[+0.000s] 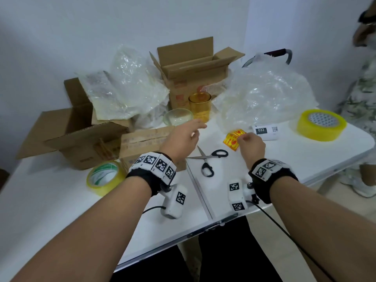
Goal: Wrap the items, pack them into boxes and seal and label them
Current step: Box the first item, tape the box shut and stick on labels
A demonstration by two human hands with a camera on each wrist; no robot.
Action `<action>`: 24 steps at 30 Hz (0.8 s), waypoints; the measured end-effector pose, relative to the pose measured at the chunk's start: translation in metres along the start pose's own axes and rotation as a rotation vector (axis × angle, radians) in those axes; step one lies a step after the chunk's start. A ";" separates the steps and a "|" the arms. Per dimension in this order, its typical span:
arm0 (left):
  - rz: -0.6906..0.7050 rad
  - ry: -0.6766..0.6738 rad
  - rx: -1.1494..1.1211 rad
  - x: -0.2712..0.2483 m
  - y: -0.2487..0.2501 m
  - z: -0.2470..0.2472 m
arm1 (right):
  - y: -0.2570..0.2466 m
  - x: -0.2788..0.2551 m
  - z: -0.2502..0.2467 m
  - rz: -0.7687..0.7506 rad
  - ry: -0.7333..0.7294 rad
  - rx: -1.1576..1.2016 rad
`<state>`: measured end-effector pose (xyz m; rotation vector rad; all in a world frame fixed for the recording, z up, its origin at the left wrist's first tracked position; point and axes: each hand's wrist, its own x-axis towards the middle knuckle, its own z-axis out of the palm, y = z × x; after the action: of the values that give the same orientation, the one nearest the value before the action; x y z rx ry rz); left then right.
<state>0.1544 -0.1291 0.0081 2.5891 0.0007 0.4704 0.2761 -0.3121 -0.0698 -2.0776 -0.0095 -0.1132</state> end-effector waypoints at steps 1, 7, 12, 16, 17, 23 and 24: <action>-0.067 0.040 -0.069 0.000 0.000 -0.003 | -0.011 -0.003 0.001 -0.020 0.007 0.108; -0.309 0.138 -0.425 0.002 -0.018 -0.031 | -0.090 -0.032 0.014 -0.169 -0.236 0.431; -0.451 0.274 -0.556 -0.021 -0.036 -0.061 | -0.129 -0.065 0.032 -0.287 -0.376 0.433; -0.467 0.296 -0.554 -0.048 -0.048 -0.077 | -0.142 -0.088 0.047 -0.353 -0.453 0.406; -0.474 0.306 -0.546 -0.054 -0.051 -0.079 | -0.144 -0.092 0.050 -0.367 -0.466 0.383; -0.487 0.329 -0.533 -0.081 -0.062 -0.086 | -0.154 -0.111 0.064 -0.399 -0.513 0.347; -0.487 0.333 -0.518 -0.083 -0.064 -0.085 | -0.155 -0.114 0.065 -0.399 -0.521 0.349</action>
<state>0.0535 -0.0399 0.0196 1.8935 0.5369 0.6110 0.1592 -0.1750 0.0241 -1.6805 -0.7120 0.1793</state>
